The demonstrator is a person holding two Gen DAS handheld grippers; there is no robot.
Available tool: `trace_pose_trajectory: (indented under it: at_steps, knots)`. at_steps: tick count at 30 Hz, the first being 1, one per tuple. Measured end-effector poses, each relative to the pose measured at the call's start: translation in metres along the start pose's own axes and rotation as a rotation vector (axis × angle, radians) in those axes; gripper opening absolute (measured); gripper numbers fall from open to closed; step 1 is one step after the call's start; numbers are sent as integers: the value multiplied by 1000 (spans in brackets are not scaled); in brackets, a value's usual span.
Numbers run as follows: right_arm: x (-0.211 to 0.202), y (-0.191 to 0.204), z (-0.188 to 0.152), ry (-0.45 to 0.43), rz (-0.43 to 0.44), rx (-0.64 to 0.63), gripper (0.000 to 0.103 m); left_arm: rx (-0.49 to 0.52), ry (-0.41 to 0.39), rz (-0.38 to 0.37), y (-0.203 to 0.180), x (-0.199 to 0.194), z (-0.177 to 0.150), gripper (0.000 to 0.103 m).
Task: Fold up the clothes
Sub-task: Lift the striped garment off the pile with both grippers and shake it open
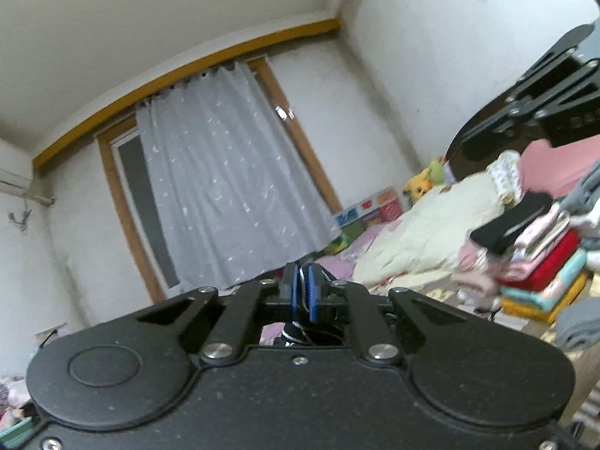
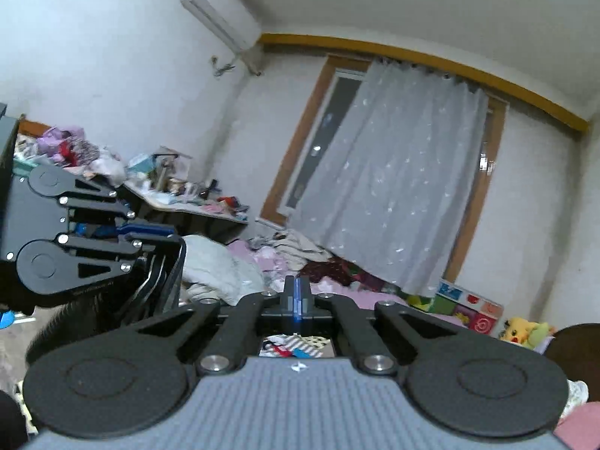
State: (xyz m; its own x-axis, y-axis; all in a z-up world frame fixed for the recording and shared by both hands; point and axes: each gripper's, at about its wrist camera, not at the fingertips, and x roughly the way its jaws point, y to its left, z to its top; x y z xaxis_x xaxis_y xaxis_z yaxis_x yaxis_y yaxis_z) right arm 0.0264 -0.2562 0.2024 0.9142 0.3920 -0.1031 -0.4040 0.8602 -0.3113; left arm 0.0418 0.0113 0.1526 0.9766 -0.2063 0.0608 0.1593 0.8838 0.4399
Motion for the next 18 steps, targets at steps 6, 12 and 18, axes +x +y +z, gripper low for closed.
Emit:
trace_pose_trajectory:
  at_steps: [6, 12, 18]
  knots:
    - [9, 45, -10, 63, 133, 53, 42, -39, 55, 17, 24, -7, -18, 5]
    - [30, 145, -76, 191, 284, 57, 78, -71, 71, 6, 35, -13, -21, 4]
    - [63, 205, -128, 288, 221, 29, 77, -99, 76, -13, 37, -27, -22, 4]
